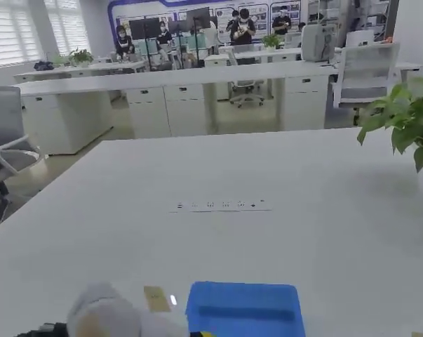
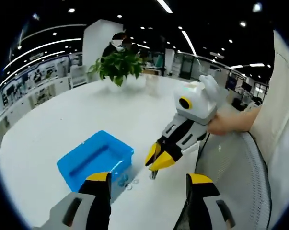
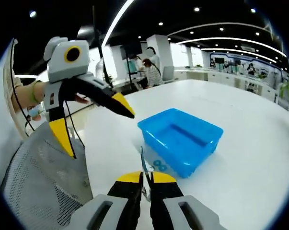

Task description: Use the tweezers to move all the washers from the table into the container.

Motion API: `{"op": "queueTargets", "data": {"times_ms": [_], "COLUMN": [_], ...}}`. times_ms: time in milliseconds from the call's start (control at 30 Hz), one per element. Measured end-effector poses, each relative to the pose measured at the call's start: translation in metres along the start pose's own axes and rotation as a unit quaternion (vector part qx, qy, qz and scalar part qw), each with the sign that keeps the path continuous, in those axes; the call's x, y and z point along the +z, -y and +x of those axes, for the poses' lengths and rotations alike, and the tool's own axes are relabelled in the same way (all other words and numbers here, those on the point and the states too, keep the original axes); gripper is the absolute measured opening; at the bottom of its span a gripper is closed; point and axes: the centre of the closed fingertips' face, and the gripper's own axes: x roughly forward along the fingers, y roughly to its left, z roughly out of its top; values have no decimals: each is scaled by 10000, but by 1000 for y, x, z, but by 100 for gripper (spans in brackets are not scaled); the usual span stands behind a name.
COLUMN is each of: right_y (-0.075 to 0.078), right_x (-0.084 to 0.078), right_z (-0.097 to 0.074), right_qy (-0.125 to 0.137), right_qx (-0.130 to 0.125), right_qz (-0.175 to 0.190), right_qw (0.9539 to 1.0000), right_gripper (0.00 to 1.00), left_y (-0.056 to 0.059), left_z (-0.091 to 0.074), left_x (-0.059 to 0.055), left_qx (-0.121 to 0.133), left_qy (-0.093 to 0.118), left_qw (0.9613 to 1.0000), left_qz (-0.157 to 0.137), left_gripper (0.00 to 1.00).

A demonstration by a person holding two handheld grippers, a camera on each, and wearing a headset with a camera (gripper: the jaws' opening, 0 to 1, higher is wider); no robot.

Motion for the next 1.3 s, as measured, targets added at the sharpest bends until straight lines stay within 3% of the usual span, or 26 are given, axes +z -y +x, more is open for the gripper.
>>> {"op": "queueTargets", "data": {"times_ms": [133, 167, 267, 400, 433, 500, 533, 600, 633, 667, 700, 900, 967, 1100, 1200, 1300], "right_y": [6, 7, 9, 11, 11, 13, 13, 13, 13, 13, 12, 15, 16, 21, 25, 35], "right_x": [0, 0, 0, 0, 0, -1, -1, -1, -1, -1, 0, 19, 26, 51, 70, 86], "right_z": [-2, -2, -2, -2, -2, -3, -2, -1, -1, -2, -2, -17, -20, -27, -29, -23], "right_qy": [62, 90, 142, 212, 230, 240, 268, 336, 348, 348, 369, 722, 790, 914, 1031, 1083], "right_qx": [-94, -108, -114, -124, -130, -116, -103, -40, -37, -36, -15, -7, -7, -65, -65, -117], "right_qz": [241, 354, 500, 680, 741, 854, 948, 1111, 1124, 1133, 1150, 1394, 1391, 1134, 989, 793], "right_qw": [9996, 9993, 9986, 9974, 9969, 9960, 9951, 9932, 9930, 9929, 9927, 9876, 9871, 9893, 9897, 9909], "right_gripper": [1, 1, 1, 1, 1, 2, 2, 1, 1, 1, 2, 2, 2, 2, 2, 2], "left_y": [-10, -15, -25, -40, -45, -49, -50, -50, -50, -49, -49, -60, -63, -62, -62, -64], "left_z": [-17, -24, -37, -55, -59, -64, -66, -68, -69, -72, -73, -78, -83, -85, -85, -89], "left_x": [-10, -11, -12, -11, -10, -6, -2, 2, 3, 8, 9, -3, -2, -1, -4, -5], "left_qx": [555, 823, 1267, 1919, 2070, 2226, 2271, 2326, 2355, 2385, 2383, 2513, 2693, 2686, 2637, 2708], "left_qy": [359, 491, 726, 1184, 1370, 1663, 1793, 1839, 1866, 2053, 2090, 1912, 1943, 1978, 1943, 1955], "left_qw": [9969, 9940, 9881, 9721, 9656, 9554, 9523, 9525, 9514, 9473, 9467, 9456, 9409, 9404, 9422, 9398], "left_qz": [-430, -533, -491, -653, -772, -1001, -964, -691, -678, -593, -577, -784, -659, -666, -709, -723], "left_gripper": [72, 75, 83, 86, 87, 88, 89, 91, 91, 91, 91, 87, 89, 90, 90, 90]}}
